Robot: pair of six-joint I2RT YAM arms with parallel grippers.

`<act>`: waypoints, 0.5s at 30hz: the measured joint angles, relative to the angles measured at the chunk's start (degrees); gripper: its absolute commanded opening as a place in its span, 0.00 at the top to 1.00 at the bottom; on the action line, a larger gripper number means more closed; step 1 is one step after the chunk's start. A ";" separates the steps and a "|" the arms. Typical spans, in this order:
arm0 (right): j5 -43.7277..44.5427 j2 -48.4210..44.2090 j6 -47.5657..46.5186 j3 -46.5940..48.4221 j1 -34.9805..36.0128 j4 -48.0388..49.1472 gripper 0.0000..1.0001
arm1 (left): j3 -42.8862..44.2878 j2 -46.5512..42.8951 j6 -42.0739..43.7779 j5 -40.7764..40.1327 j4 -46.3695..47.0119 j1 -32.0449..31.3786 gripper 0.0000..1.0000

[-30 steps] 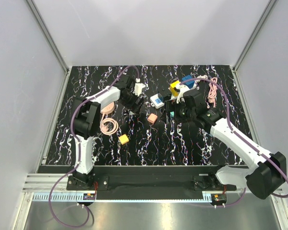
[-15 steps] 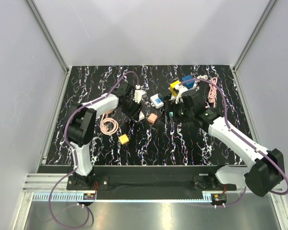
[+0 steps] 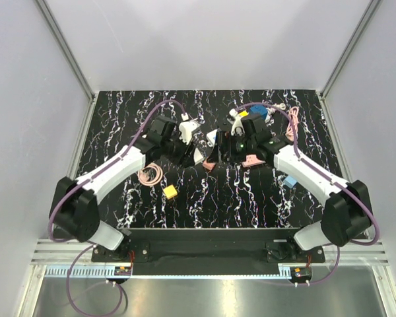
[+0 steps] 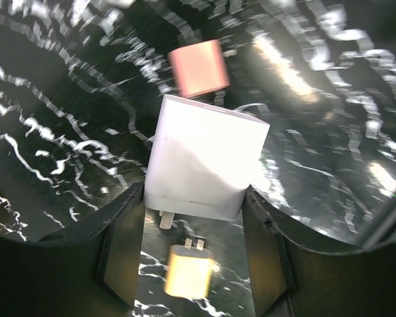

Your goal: Insert the plug

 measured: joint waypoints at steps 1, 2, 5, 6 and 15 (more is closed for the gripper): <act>-1.20 0.00 0.42 0.42 -0.24 0.26 0.12 | -0.52 -1.95 0.00 0.00 0.04 -0.74 1.00; -2.60 0.00 0.92 0.76 -0.52 0.76 0.13 | -0.94 -3.56 -0.02 0.00 0.02 -1.53 1.00; -7.28 0.28 2.95 1.22 -1.29 2.84 0.17 | -2.19 -7.89 -0.07 0.04 0.02 -3.41 1.00; -8.81 0.50 3.76 1.22 -1.44 3.67 0.18 | -2.43 -8.92 -0.09 0.11 -0.09 -3.72 1.00; -21.22 3.74 10.99 0.63 -1.62 12.41 0.25 | -2.54 -13.22 -0.09 0.31 -0.48 -4.81 1.00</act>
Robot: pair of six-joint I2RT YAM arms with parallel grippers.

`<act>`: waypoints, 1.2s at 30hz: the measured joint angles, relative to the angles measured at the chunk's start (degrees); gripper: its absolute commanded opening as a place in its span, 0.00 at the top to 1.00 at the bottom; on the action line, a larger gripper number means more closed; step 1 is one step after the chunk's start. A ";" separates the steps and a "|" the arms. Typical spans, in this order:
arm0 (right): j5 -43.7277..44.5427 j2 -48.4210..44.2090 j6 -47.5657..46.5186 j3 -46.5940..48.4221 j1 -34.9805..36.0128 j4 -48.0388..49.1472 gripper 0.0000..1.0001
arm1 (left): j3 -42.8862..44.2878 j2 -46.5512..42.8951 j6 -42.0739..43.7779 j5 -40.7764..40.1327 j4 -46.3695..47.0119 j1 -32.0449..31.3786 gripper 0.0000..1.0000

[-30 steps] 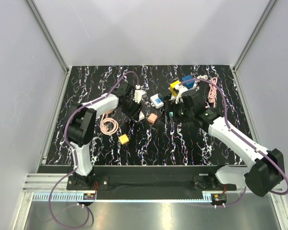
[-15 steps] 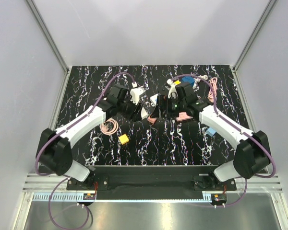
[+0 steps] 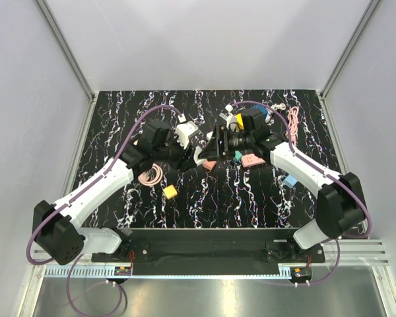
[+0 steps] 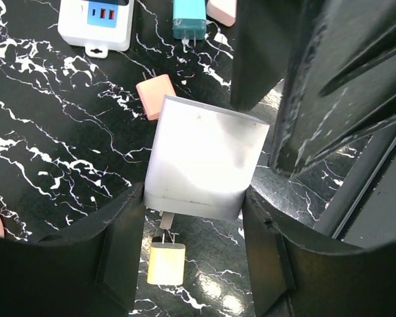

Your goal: Insert the plug

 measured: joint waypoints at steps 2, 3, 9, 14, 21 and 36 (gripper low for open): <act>-1.88 0.61 1.38 -0.50 0.00 1.75 0.25 | 0.00 -0.07 0.00 0.22 -0.04 -0.13 1.00; -2.64 0.94 2.03 -0.68 0.00 2.67 0.25 | 0.00 -0.07 -0.02 0.35 -0.04 -0.24 1.00; -5.25 3.02 4.57 -1.14 0.00 6.71 0.35 | -0.59 -0.09 0.02 0.96 -0.07 -0.92 1.00; -5.53 4.44 4.98 -1.18 -0.42 7.21 0.75 | -0.85 -0.33 0.00 0.96 -0.55 -1.05 1.00; -6.69 4.61 5.11 -1.22 -0.55 7.76 1.00 | -0.85 -1.01 0.00 0.83 -0.83 -1.05 0.40; 34.32 4.85 -29.83 6.64 -13.86 -23.43 1.00 | -2.78 -14.40 -3.08 -2.73 -0.39 -1.38 0.01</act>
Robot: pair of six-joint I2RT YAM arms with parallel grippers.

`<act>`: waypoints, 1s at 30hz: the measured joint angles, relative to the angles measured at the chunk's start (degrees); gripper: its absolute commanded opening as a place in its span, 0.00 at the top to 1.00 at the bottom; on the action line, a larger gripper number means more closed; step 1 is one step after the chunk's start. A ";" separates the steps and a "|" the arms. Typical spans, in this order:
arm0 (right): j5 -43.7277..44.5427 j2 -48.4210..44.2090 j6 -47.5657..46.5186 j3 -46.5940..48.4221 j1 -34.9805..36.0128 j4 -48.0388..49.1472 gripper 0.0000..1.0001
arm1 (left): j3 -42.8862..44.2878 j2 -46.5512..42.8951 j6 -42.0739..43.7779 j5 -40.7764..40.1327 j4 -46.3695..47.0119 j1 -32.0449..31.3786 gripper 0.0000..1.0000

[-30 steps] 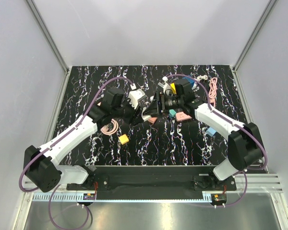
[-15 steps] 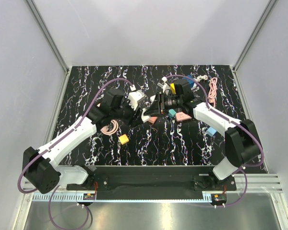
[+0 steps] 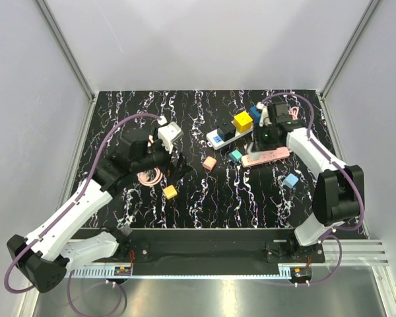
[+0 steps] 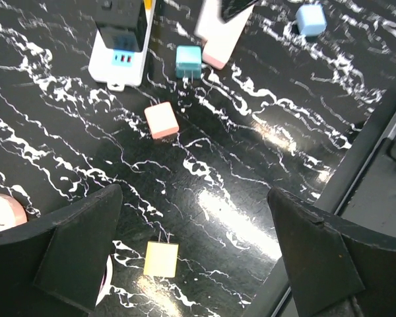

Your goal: Insert the plug

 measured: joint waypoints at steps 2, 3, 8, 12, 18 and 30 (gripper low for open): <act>3.39 0.72 -3.58 0.00 -3.52 -2.10 1.00 | -0.31 -1.20 -0.42 0.09 0.24 0.00 0.01; 4.59 1.09 -4.96 0.00 -5.16 -2.78 1.00 | -0.72 -1.81 -0.68 0.22 0.37 -0.04 0.01; 7.56 1.90 -9.55 -0.11 -11.19 -4.83 1.00 | -3.30 -4.87 -1.66 0.46 0.17 -1.03 0.01; 7.10 2.08 -12.20 -0.11 -13.22 -5.25 1.00 | -3.65 -5.62 -1.86 0.52 0.13 -2.14 0.01; 6.10 3.85 -14.47 1.27 -14.10 -5.42 1.00 | -3.65 -5.70 -1.86 0.48 0.20 -2.78 0.01; 2.14 8.15 -14.84 6.64 -14.25 -8.07 1.00 | -3.65 -5.70 -1.84 0.37 0.17 -3.04 0.01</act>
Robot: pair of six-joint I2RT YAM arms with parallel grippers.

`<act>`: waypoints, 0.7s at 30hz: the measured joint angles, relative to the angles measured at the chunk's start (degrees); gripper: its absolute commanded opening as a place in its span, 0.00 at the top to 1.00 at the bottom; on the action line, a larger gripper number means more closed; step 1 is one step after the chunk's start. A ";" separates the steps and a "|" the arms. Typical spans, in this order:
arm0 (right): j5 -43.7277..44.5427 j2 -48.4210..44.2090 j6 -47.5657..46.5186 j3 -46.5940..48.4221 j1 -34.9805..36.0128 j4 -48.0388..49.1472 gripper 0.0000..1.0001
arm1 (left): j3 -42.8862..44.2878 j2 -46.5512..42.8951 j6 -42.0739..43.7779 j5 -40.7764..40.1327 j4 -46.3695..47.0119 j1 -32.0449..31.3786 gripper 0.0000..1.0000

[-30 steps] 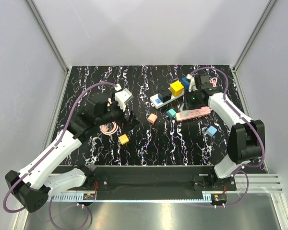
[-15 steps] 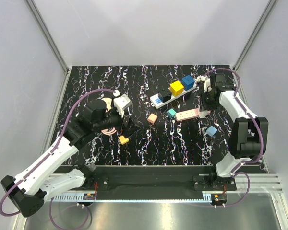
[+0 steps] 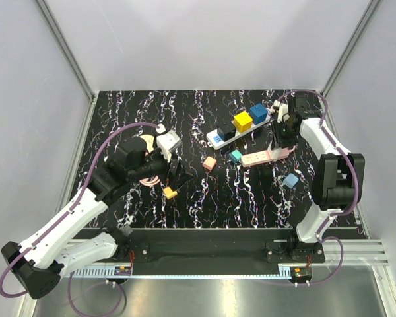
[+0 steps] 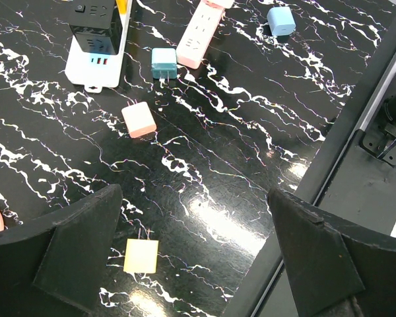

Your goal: Insert the plug

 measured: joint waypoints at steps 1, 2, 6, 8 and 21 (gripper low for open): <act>0.02 0.52 -0.02 0.48 0.00 -0.04 1.00 | 0.00 0.00 0.00 0.00 0.00 0.00 0.01; 0.04 0.87 -0.11 0.90 0.00 0.00 1.00 | 0.00 0.00 0.00 0.00 0.00 0.00 0.01; 0.22 2.58 -1.01 1.88 -0.11 -0.07 1.00 | 0.00 0.00 0.00 -0.20 0.00 -0.07 0.01; 0.13 2.99 -1.36 2.54 -0.11 -0.37 1.00 | 0.00 0.00 0.00 -0.22 -0.02 -0.07 0.01; -0.26 4.17 -2.93 4.17 -0.11 -1.73 1.00 | 0.00 0.11 0.00 -0.39 0.00 -0.07 0.01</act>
